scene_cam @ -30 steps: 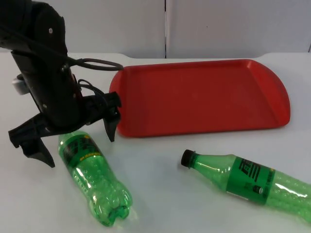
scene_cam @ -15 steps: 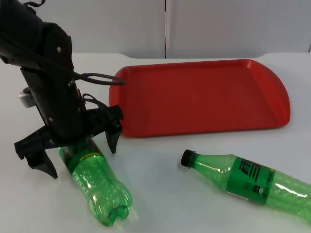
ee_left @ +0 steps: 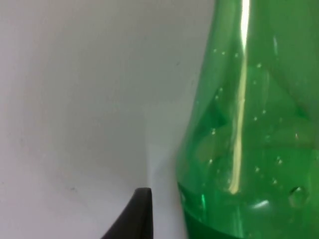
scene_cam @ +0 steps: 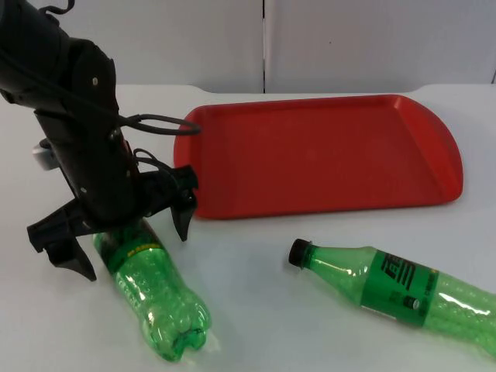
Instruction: Place the bottle upright on the tray.
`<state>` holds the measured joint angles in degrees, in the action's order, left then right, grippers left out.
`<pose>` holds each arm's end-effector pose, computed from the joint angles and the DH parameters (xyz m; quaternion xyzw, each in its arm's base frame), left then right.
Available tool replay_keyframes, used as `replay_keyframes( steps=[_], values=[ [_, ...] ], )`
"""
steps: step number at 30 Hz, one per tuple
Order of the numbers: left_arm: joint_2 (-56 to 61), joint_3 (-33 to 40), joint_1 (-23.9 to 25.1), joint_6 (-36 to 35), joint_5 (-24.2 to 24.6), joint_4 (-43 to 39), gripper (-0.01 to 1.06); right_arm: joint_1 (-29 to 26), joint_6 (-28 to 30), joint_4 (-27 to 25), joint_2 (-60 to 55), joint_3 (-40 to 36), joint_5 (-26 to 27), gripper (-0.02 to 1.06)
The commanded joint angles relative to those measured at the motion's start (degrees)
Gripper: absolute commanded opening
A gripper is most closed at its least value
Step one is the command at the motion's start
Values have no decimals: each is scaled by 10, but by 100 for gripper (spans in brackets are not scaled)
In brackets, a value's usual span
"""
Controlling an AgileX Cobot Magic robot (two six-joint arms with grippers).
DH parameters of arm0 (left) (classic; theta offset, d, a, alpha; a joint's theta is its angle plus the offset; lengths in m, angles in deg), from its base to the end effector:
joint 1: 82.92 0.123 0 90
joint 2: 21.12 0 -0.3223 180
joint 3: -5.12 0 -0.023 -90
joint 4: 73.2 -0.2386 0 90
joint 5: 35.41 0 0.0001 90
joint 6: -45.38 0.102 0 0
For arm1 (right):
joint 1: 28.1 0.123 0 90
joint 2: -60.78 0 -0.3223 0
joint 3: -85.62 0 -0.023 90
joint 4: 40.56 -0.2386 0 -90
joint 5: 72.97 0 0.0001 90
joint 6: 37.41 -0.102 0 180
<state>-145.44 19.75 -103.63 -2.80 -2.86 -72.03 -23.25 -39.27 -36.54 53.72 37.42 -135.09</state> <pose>0.3464 -0.1322 0.1235 -0.2447 0.9667 -0.0470 0.0577 -0.0458 -0.0102 0.2707 -0.0202 0.8536 -0.0046 0.5205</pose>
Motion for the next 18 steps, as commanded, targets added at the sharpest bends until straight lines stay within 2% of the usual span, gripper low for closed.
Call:
replay_keyframes(
  steps=[1, 4, 8, 11, 12, 16, 18],
  values=[
    [2, -3, 2, -1, -3, 0, 105, -1, -1, 2, 2, -4, 5, 105],
    [2, -3, 2, -1, -2, -3, 104, -1, -1, 2, 2, -4, 5, 105],
    [2, -3, 2, -1, -1, -3, 95, -1, -1, 2, 2, -4, 5, 105],
    [2, -3, 2, -1, 2, -3, 73, -1, -1, 2, 2, -4, 5, 105],
    [2, -3, 2, -1, 2, -3, 73, -1, -1, 2, 2, -4, 5, 105],
    [2, -3, 2, 0, 1, -3, 54, -1, -1, 2, 2, -4, 5, 105],
    [2, -3, 2, 0, 1, -3, 51, -1, -1, 2, 2, -4, 5, 105]
  ],
)
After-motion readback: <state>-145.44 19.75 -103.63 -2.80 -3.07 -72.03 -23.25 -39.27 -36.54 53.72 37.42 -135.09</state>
